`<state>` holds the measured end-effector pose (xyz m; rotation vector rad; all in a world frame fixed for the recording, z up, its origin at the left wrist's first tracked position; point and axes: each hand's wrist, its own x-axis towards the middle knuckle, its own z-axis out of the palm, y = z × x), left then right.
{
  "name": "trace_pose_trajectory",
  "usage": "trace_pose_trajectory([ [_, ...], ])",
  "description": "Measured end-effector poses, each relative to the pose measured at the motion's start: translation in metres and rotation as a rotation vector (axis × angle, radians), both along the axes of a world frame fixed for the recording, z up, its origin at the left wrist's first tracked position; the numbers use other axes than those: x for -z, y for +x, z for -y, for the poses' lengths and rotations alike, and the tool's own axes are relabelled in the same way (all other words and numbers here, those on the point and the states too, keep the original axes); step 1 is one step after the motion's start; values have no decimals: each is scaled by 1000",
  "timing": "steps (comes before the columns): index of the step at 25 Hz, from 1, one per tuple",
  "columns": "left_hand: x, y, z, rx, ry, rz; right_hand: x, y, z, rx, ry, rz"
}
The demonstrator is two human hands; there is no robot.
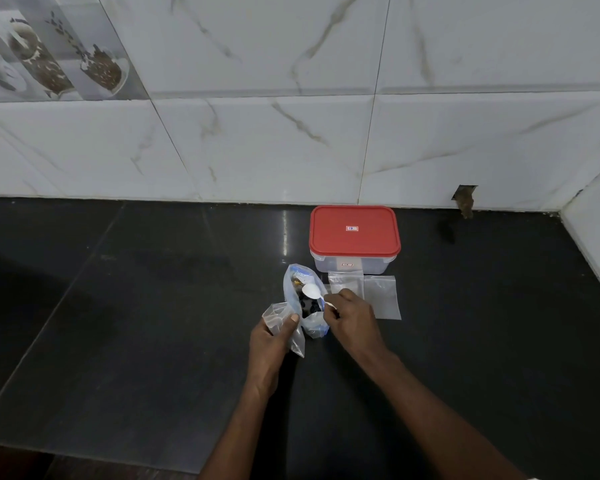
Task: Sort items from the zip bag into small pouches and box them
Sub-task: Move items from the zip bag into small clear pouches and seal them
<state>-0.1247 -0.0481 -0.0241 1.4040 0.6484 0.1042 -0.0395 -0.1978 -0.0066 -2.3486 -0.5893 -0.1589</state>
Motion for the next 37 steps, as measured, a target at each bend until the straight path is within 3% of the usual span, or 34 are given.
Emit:
trace_pose_trajectory([
  [5,-3,-6,18,-104,-278,-59,3,5,-10,-229,-302,72],
  [9,-1,-6,25,-191,-461,-20,-2,6,-8,-261,-341,13],
  [12,-5,-3,29,-189,-476,17,-14,5,-10,-175,-205,-165],
  [17,1,-5,25,-101,-412,41,-27,12,-7,157,173,-542],
  [23,-5,-3,14,-34,-63,-32,-46,13,3,240,421,-553],
  [25,-9,3,10,-24,52,-37,-54,9,3,204,467,-479],
  [27,-11,10,8,12,124,-36,-57,1,1,98,455,-285],
  [33,-8,17,4,15,184,-54,-25,-26,2,-296,-6,387],
  [37,-7,18,5,0,187,-78,-10,-31,10,-305,-66,618],
])
